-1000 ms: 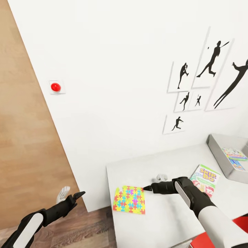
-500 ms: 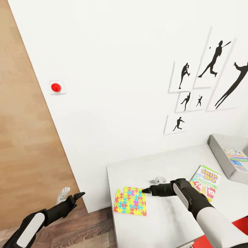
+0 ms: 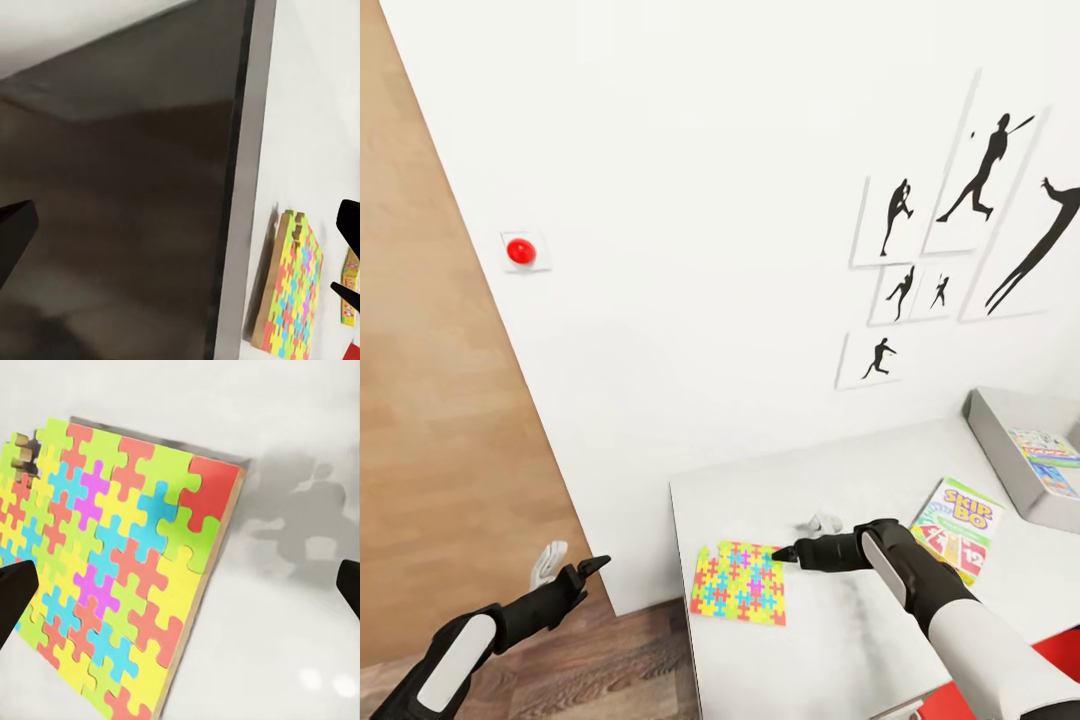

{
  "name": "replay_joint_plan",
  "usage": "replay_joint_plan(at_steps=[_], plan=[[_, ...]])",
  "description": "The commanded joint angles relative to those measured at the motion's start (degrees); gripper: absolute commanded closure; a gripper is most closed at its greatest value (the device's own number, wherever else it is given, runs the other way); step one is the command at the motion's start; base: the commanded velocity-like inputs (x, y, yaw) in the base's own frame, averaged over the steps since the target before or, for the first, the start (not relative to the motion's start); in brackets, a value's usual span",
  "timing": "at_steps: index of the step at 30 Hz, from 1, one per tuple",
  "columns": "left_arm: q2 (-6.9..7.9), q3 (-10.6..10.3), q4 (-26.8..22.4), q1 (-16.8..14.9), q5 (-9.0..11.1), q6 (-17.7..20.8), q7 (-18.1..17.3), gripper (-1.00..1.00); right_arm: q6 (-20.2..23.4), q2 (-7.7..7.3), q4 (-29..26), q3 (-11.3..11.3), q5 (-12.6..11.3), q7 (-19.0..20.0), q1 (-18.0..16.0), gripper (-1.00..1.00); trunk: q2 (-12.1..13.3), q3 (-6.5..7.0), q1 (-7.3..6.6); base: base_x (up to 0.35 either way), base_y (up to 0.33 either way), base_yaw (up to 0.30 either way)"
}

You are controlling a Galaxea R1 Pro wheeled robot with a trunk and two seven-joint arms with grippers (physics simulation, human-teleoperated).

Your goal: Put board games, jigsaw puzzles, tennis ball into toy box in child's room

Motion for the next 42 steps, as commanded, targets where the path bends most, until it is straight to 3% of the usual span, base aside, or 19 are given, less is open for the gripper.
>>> replay_joint_plan(at_steps=[1,16,24,42], plan=[[-0.03,0.07,0.05,-0.08,0.26,0.30,-0.03,-1.00,0.26,-0.06,-0.10,0.19,-0.24,-0.02,-0.09,-1.00,-0.10,-0.17,0.02,0.000,0.000,0.000],[-0.45,-0.22,0.24,-0.21,0.38,-1.64,-0.14,-1.00,0.23,-0.26,-1.75,0.06,-0.27,0.19,-0.30,-1.00,-0.10,-0.82,0.02,0.000,0.000,0.000],[-1.27,-0.29,0.27,-0.22,0.38,-2.01,-0.16,-1.00,-0.11,-0.79,-6.12,-0.27,-0.32,0.50,-0.12,-1.00,-0.10,-0.88,0.02,0.000,0.000,0.000],[-1.71,-0.68,0.65,-0.66,0.27,-2.16,-0.16,-1.00,1.29,-0.89,-7.67,-0.48,-0.36,0.13,-0.35,-1.00,-0.10,-0.90,0.02,0.000,0.000,0.000]])
